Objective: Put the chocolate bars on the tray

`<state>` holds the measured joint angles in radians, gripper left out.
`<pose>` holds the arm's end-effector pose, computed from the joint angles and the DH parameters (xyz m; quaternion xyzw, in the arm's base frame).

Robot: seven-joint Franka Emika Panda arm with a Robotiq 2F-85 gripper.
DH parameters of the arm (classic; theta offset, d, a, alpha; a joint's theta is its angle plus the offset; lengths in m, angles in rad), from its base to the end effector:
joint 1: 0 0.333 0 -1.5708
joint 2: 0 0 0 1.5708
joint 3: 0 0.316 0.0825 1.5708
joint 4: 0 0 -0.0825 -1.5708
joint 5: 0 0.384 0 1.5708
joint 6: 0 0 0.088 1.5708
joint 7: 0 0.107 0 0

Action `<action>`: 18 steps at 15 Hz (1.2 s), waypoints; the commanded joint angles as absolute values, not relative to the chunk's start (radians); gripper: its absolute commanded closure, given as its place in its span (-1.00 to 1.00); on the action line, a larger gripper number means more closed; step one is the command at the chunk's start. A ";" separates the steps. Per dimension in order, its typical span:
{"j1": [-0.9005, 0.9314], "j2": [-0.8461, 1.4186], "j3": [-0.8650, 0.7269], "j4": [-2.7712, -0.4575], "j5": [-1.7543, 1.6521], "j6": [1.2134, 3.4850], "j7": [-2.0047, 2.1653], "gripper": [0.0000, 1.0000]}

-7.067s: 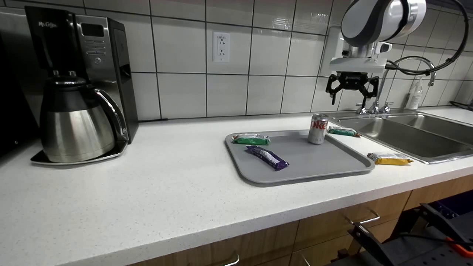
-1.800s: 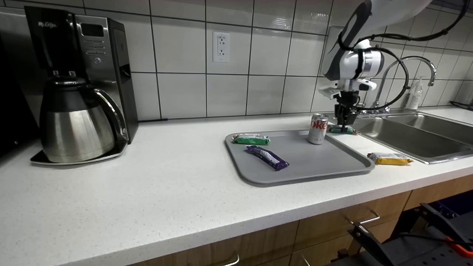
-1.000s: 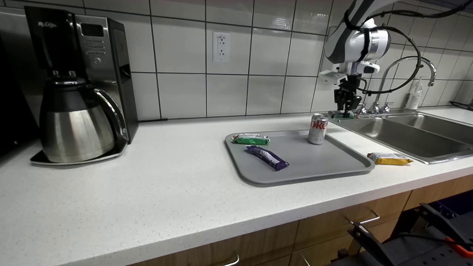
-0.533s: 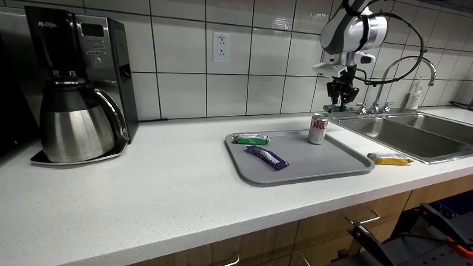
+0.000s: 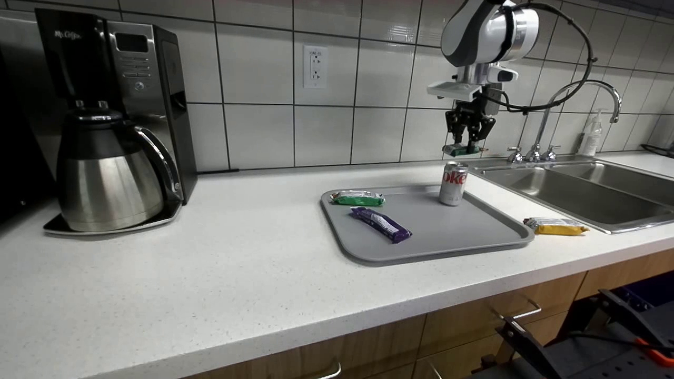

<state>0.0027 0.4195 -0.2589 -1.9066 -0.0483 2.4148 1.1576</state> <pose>0.6194 -0.1525 0.2942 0.7771 -0.6236 0.0751 0.0397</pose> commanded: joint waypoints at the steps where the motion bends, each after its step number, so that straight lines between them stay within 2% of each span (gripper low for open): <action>1: 0.019 0.343 -0.228 -1.973 -0.072 2.415 1.131 0.65; 18: 0.113 0.307 -0.141 -2.134 -0.158 2.526 1.118 0.65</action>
